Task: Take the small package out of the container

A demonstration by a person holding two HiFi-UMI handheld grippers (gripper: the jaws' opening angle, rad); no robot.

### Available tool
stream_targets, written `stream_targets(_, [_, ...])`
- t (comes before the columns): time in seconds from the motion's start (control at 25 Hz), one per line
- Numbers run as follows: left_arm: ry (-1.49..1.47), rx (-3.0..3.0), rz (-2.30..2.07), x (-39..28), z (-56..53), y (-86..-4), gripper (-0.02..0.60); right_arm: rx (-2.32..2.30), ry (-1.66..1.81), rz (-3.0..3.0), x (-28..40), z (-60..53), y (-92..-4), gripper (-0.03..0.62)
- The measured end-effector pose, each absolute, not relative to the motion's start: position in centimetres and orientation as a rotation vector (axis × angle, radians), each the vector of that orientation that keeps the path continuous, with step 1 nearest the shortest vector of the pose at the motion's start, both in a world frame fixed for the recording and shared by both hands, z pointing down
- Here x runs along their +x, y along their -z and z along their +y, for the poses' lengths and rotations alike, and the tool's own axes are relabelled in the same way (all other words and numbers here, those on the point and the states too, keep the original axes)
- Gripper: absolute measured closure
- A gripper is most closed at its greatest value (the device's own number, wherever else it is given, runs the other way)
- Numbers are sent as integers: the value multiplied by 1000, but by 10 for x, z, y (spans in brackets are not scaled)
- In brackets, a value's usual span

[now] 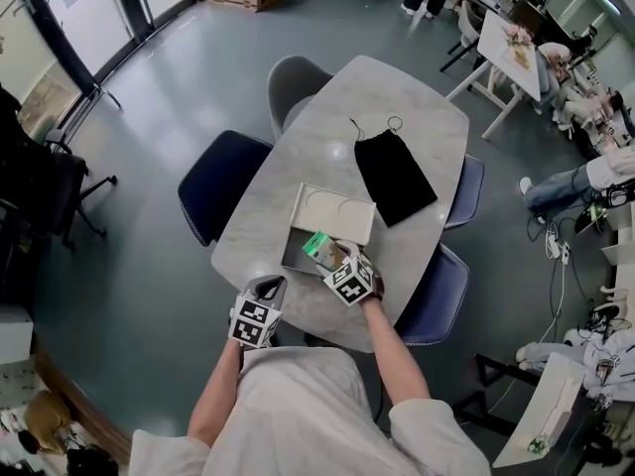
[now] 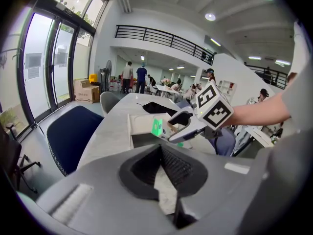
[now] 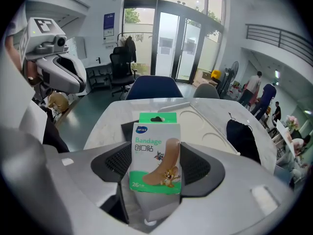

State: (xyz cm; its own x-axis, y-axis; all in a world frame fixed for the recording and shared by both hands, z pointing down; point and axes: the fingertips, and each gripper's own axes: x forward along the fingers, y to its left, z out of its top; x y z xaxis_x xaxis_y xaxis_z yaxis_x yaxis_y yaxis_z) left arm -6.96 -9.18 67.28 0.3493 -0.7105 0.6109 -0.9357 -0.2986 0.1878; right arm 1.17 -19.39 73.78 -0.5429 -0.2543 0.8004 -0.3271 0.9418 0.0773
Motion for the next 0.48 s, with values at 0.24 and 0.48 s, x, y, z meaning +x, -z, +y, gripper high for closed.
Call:
stream_targets(0.24, [-572,2130,-1393,-57,-96,-676,528,477,-131,-2183,29,-189,-731,283])
stream_targets(0.48, [-566,2160,-1367,-43,-103,-676,528,564,-187,-2203,44,-184,-723,283])
